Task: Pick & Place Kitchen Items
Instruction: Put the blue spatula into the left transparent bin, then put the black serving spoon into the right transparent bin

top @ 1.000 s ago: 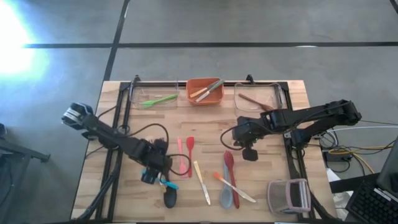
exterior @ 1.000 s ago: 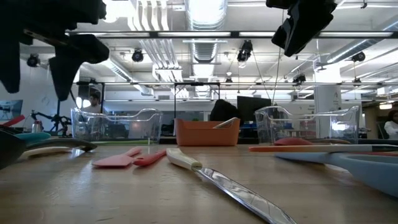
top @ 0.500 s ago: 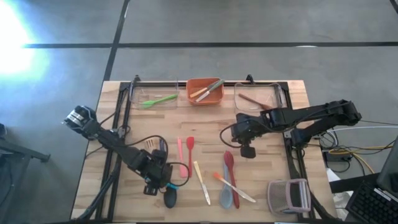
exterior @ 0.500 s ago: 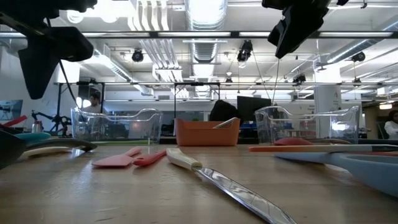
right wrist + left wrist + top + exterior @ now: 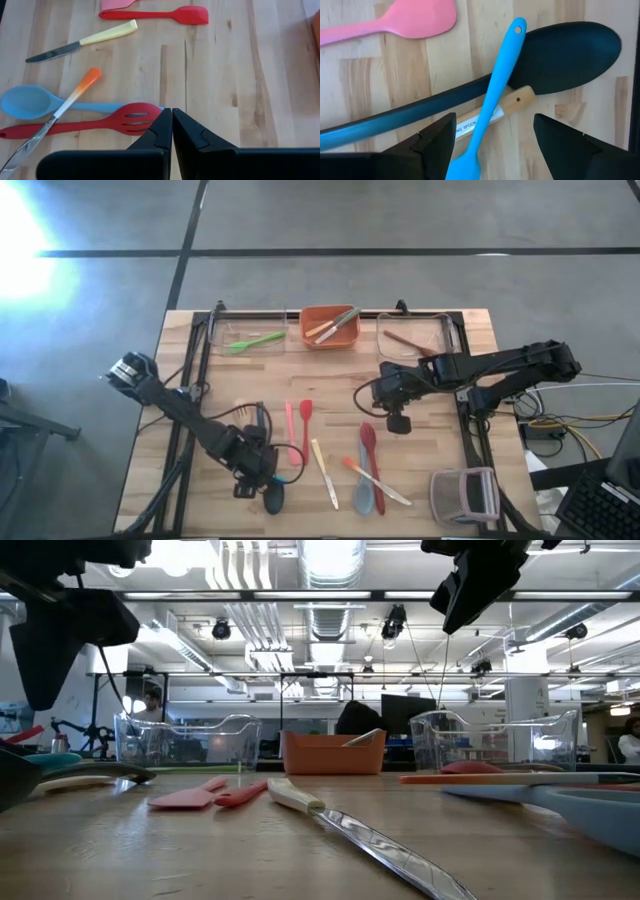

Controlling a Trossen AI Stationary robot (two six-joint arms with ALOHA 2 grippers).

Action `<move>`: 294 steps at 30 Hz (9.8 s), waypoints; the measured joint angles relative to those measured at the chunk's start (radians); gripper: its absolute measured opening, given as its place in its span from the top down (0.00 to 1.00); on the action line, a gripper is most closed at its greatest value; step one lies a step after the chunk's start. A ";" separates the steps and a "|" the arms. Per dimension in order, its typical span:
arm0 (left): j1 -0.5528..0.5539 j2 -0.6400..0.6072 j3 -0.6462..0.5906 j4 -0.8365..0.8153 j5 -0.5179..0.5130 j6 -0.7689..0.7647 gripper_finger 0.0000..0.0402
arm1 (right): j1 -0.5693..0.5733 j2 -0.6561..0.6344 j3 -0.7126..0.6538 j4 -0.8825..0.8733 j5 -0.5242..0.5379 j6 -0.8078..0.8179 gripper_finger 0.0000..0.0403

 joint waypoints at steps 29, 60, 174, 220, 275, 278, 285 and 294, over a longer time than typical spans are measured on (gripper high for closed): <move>-0.016 0.094 -0.003 0.098 0.011 -0.335 0.33 | 0.000 0.000 0.000 0.004 0.001 0.000 0.98; 0.008 0.130 -0.072 0.157 -0.050 -0.371 0.34 | -0.002 0.000 0.000 0.008 0.002 -0.008 0.98; 1.460 0.094 0.292 -0.198 -0.146 0.998 0.90 | -0.041 0.000 -0.001 0.055 0.002 -0.106 0.98; 1.505 0.406 0.305 -0.134 -0.111 0.990 0.73 | -0.041 0.000 -0.060 0.052 0.002 -0.101 0.98; 1.192 -0.546 0.256 -0.137 0.273 0.493 0.76 | -0.041 0.000 -0.060 0.150 0.055 -0.074 0.98; 1.074 -0.590 0.194 -0.026 0.250 0.455 0.76 | -0.041 0.000 -0.060 0.149 0.055 -0.031 0.98; 0.794 -0.671 -0.076 0.308 0.006 0.368 0.76 | -0.045 0.000 -0.060 0.094 0.043 0.306 0.98; 0.530 -0.681 -0.514 0.844 -0.077 0.371 0.76 | -0.036 0.000 -0.060 -0.101 -0.025 0.420 0.98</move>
